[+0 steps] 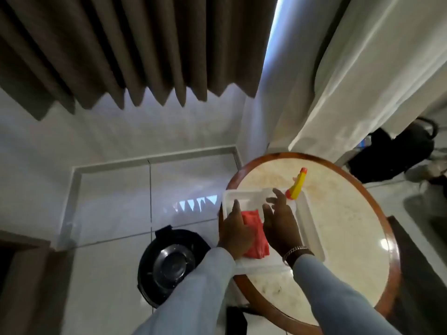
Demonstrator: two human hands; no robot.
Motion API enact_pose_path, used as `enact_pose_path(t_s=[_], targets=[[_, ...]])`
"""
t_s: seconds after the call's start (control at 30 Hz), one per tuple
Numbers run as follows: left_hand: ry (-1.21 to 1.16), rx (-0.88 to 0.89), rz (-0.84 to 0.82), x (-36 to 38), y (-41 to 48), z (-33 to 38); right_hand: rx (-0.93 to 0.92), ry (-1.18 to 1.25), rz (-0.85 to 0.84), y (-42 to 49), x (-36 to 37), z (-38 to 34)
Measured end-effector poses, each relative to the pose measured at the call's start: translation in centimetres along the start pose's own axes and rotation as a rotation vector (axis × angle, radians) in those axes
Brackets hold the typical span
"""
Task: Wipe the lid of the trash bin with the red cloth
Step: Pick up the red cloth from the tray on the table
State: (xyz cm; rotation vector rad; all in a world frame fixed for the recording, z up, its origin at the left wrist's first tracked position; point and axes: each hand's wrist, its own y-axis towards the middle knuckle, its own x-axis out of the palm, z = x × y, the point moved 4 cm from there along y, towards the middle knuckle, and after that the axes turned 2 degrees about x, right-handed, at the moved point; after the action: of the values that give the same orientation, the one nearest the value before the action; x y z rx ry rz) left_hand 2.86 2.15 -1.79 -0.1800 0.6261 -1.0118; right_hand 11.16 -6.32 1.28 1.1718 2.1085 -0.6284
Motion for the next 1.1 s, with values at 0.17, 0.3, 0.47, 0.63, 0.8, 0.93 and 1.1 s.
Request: enact_pose_path(t_s=[0.17,0.3,0.47,0.63,0.8,0.93,1.1], targets=[[0.190,-0.145,-0.012,6.4,2.8,-6.0,0.321,-0.110,-0.162,0.5,6.0,9.8],[0.260,-0.089,0.171,8.0,4.1,-6.5,0.380,-0.060,-0.169,0.9,8.2,12.1],[0.073,-0.098,0.259,7.4,4.7,-5.6,0.345,0.057,-0.144,0.7,8.2,12.8],[-0.188,0.033,0.365,4.0,1.9,-4.0,0.296,0.362,-0.223,-0.6,6.4,11.0],[-0.461,0.016,0.396,-1.5,-1.7,-6.9,0.076,0.515,-0.243,-3.4,6.6,4.3],[-0.560,0.012,0.433,-6.2,-3.8,-12.6,0.032,0.588,-0.341,-7.4,12.0,0.4],[-0.509,-0.009,0.509,-8.2,-4.2,-22.0,0.078,0.446,-0.322,-10.5,22.8,1.1]])
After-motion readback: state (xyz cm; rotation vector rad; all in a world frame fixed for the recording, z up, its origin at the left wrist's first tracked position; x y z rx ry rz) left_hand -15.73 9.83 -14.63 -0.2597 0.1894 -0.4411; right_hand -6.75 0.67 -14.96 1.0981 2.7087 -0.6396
